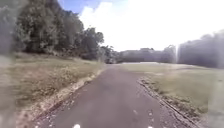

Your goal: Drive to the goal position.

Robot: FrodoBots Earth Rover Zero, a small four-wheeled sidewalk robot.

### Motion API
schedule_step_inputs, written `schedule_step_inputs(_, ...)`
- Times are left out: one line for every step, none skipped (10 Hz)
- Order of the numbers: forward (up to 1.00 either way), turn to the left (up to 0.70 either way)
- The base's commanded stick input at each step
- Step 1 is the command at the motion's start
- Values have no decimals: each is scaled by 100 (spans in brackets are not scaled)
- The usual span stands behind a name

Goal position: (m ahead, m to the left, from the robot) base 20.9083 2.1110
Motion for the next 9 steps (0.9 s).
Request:
schedule_step_inputs(70, 0)
schedule_step_inputs(70, 0)
schedule_step_inputs(70, 0)
schedule_step_inputs(70, 0)
schedule_step_inputs(70, 0)
schedule_step_inputs(70, 0)
schedule_step_inputs(70, 0)
schedule_step_inputs(70, 0)
schedule_step_inputs(70, 6)
